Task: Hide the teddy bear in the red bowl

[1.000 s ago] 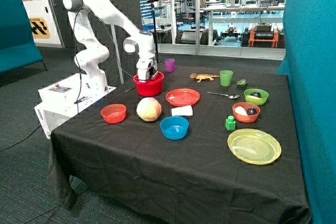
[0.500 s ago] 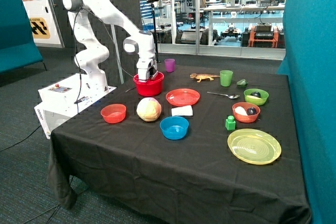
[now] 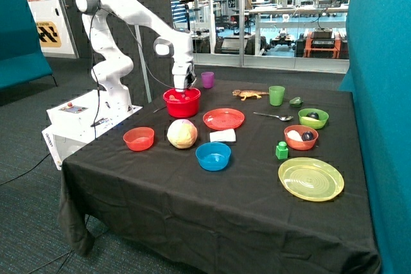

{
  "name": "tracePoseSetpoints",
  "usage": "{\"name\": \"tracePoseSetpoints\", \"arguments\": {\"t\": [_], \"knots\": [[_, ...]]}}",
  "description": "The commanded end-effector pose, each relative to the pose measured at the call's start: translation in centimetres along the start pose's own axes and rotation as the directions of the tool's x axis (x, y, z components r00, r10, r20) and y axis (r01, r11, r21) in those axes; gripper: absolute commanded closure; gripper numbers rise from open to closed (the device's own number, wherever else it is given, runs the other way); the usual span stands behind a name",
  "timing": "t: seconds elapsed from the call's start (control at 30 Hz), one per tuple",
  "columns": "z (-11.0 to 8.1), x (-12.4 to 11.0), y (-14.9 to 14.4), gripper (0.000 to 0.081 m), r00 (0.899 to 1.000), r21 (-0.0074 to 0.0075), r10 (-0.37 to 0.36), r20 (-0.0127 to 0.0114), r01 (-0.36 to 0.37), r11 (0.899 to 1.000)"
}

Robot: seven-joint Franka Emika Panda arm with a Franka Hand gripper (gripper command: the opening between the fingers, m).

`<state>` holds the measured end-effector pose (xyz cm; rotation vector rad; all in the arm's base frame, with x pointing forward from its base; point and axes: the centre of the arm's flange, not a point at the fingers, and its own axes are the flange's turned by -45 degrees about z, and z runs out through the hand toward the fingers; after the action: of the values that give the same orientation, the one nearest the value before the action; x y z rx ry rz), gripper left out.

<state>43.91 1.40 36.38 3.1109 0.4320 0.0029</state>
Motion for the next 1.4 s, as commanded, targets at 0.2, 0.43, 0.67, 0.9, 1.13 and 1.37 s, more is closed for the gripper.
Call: {"name": "tracePoseSetpoints", "arguments": {"t": [0.2, 0.43, 0.67, 0.9, 1.13, 1.37], "knots": [[-4.5, 3.6, -0.1, 0.0206, 0.999, 0.0012, -0.043, 0.0016, 0.043, 0.999], [-4.4, 5.8, 3.5, 0.0209, 0.997, 0.001, 0.073, 0.0018, -0.073, 0.997], [-3.3, 5.9, 6.6, 0.0219, 0.979, 0.0007, 0.204, 0.0019, -0.204, 0.979], [-2.6, 6.8, 8.7, 0.0217, 0.958, 0.0006, 0.286, 0.0019, -0.286, 0.958], [-1.3, 7.7, 10.0, 0.0183, 0.932, 0.0004, 0.361, 0.002, -0.361, 0.932], [0.3, 8.3, 9.9, 0.0182, 0.91, 0.0003, 0.415, 0.002, -0.415, 0.91]]}}
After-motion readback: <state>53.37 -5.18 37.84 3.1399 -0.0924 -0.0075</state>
